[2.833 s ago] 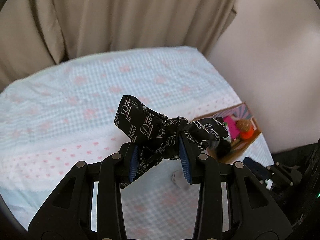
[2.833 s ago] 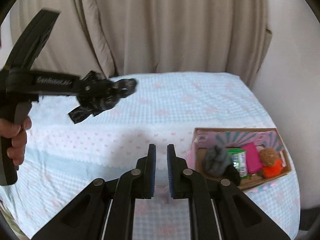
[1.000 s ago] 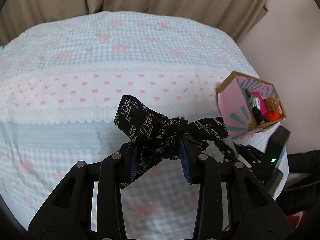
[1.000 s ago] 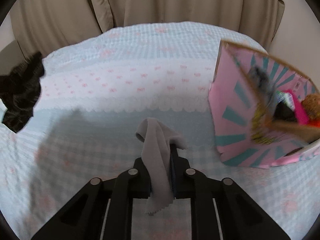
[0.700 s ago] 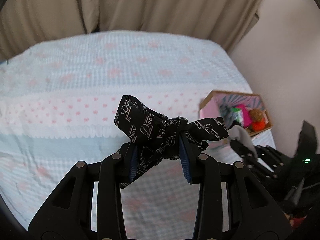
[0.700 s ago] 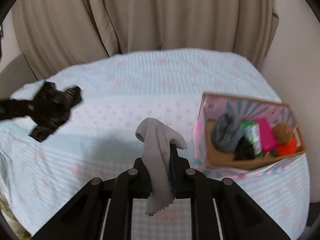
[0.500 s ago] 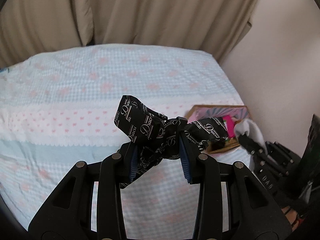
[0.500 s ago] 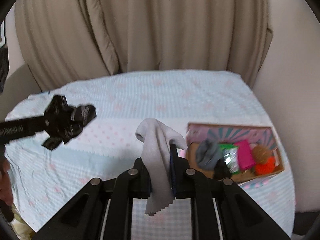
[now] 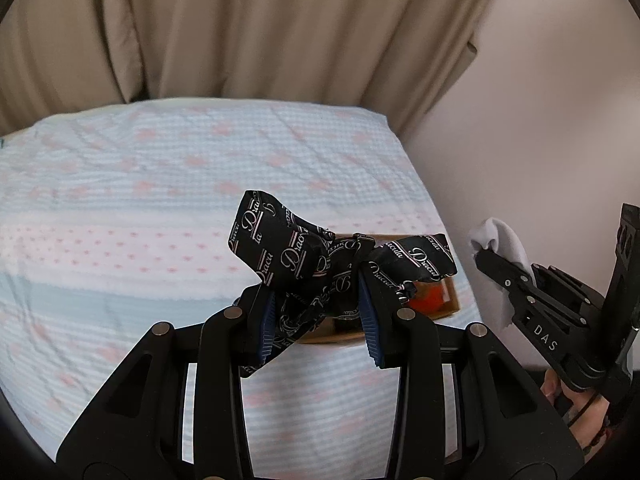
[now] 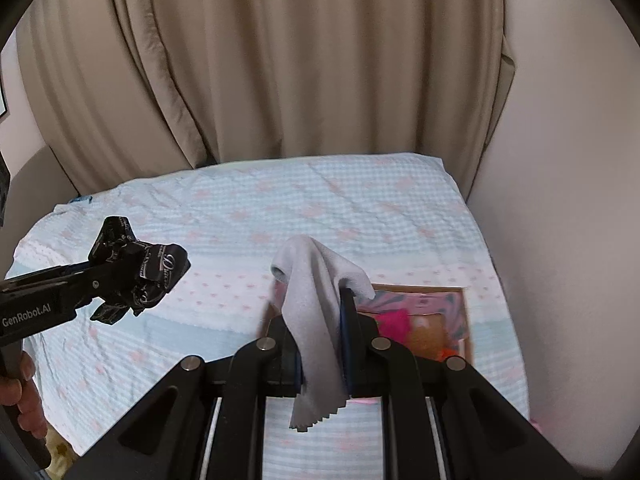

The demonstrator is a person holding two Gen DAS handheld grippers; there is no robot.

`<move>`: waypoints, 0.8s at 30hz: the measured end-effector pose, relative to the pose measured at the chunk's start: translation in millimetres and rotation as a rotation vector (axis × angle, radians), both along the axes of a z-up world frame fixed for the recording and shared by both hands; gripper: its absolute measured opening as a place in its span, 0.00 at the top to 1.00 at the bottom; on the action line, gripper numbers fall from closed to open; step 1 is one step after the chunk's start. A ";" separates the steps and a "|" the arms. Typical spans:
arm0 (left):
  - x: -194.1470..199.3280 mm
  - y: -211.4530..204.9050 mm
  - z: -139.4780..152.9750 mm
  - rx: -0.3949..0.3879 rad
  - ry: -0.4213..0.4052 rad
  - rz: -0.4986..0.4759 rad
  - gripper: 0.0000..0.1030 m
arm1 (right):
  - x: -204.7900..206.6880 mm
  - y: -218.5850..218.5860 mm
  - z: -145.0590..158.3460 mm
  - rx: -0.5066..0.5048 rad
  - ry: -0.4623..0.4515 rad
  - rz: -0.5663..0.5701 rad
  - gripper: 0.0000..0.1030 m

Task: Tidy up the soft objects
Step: 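Carry the black fabric and grey cloth over the box, then lower the fabric and grey cloth into the box and open both grippers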

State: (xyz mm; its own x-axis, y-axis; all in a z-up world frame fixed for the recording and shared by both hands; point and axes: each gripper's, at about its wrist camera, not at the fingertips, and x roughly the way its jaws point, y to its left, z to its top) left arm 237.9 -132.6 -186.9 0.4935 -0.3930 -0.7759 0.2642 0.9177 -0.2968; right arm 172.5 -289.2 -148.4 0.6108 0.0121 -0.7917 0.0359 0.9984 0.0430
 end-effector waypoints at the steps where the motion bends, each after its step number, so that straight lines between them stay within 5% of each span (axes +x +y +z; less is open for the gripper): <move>1: 2.2 -12.7 -4.3 0.004 0.006 -0.001 0.68 | 2.4 -11.6 -3.9 0.003 0.010 0.005 0.87; 14: 32.7 -142.7 -107.1 0.127 0.172 -0.064 0.68 | 44.7 -123.9 -89.3 0.107 0.195 0.004 0.87; 24: 49.8 -184.9 -190.6 0.234 0.304 -0.125 0.68 | 77.8 -154.9 -160.6 0.180 0.338 -0.020 0.87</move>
State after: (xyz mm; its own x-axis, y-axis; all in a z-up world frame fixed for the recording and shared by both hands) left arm 287.8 -317.5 -377.6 0.1875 -0.2306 -0.9548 0.3109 0.9360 -0.1650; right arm 250.3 -444.1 -309.0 0.3175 0.1605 -0.9346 0.0970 0.9749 0.2004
